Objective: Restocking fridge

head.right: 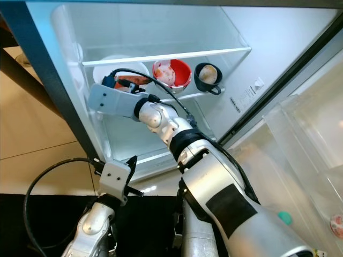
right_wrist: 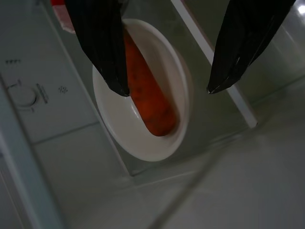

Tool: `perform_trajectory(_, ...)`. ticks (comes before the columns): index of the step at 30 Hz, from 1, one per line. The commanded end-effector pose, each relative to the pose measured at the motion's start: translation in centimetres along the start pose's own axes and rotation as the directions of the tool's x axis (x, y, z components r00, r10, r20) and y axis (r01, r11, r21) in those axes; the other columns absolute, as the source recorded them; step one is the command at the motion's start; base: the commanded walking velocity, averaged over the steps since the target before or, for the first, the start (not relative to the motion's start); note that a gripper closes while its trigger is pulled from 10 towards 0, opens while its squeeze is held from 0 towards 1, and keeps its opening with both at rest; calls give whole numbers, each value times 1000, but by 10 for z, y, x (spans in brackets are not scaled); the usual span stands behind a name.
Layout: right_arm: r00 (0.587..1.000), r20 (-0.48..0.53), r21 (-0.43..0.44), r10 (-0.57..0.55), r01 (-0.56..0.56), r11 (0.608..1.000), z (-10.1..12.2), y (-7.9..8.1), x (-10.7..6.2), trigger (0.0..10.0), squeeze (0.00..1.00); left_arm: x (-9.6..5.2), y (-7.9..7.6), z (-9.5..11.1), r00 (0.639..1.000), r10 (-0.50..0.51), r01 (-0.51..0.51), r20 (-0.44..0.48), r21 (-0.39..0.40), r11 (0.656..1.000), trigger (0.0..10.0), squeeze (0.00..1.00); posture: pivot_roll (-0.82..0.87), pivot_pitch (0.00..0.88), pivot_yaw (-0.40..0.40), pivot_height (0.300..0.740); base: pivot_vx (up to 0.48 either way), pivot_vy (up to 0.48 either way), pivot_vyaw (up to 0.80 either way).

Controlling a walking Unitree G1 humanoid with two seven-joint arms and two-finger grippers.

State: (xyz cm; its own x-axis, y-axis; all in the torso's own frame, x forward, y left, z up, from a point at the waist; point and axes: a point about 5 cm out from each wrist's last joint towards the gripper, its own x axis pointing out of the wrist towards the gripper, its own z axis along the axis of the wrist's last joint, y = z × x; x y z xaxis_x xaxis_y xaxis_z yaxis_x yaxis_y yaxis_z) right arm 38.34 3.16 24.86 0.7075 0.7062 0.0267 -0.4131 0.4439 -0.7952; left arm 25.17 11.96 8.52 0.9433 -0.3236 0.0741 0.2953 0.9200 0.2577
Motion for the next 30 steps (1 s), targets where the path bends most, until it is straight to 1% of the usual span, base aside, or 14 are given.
perform_trajectory(1,1000,5,50,21,-21,999,-4,-1,-3,10000,0,-3,-4,-6,999,-27,27,-33,-6,1000,10000,0,4,317,-227,601,0,0,0)
perform_trajectory(6,997,11,78,71,-72,994,-8,2,-5,10000,0,-2,-3,-6,999,-34,34,-30,-5,999,10000,0,0,310,-216,601,0,0,0)
perform_trajectory(7,993,22,91,114,-115,989,-13,4,-9,10000,0,0,-2,-6,999,-44,44,-28,-2,999,10000,0,-3,305,-205,601,0,0,0)
perform_trajectory(10,992,27,98,127,-129,987,-16,4,-10,10000,0,0,-2,-6,998,-49,49,-27,1,999,10000,0,-2,303,-200,601,0,0,0)
perform_trajectory(12,992,39,114,122,-126,985,-19,1,-13,10000,0,2,-1,-6,998,-54,54,-25,4,999,10000,0,0,297,-191,601,0,0,0)
perform_trajectory(13,993,49,138,105,-111,984,-20,-3,-15,10000,0,2,0,-6,998,-56,56,-24,5,998,10000,0,0,295,-185,601,0,0,0)
perform_trajectory(15,994,53,148,98,-105,983,-21,-5,-15,10000,0,2,0,-6,998,-57,57,-24,6,998,10000,0,0,295,-185,601,0,0,0)
perform_trajectory(18,995,78,178,54,-67,982,-22,-14,-19,10000,0,3,0,-6,998,-62,62,-24,7,998,10000,0,1,288,-174,601,0,0,0)
perform_trajectory(19,995,78,178,54,-67,982,-22,-14,-19,10000,0,3,0,-6,998,-62,62,-24,7,998,10000,0,1,288,-174,601,0,0,0)
perform_trajectory(20,995,90,197,34,-52,979,-24,-18,-21,10000,0,3,0,-6,998,-65,66,-24,7,998,10000,0,0,284,-169,601,0,0,0)
perform_trajectory(25,995,96,218,27,-48,975,-27,-19,-24,10000,0,3,0,-7,997,-68,68,-26,7,998,10000,0,1,277,-163,601,0,0,0)
perform_trajectory(28,996,86,295,27,-52,954,-45,-16,-35,10000,0,2,2,-11,997,-69,70,-38,7,998,10000,0,-6,259,-149,601,0,0,0)
perform_trajectory(29,996,86,295,27,-52,954,-45,-16,-35,10000,0,2,2,-11,997,-69,70,-38,7,998,10000,0,-6,259,-149,601,0,0,0)
perform_trajectory(30,996,81,316,35,-59,947,-52,-13,-39,10000,0,1,3,-13,997,-69,69,-44,6,998,10000,0,-6,256,-147,601,0,0,0)
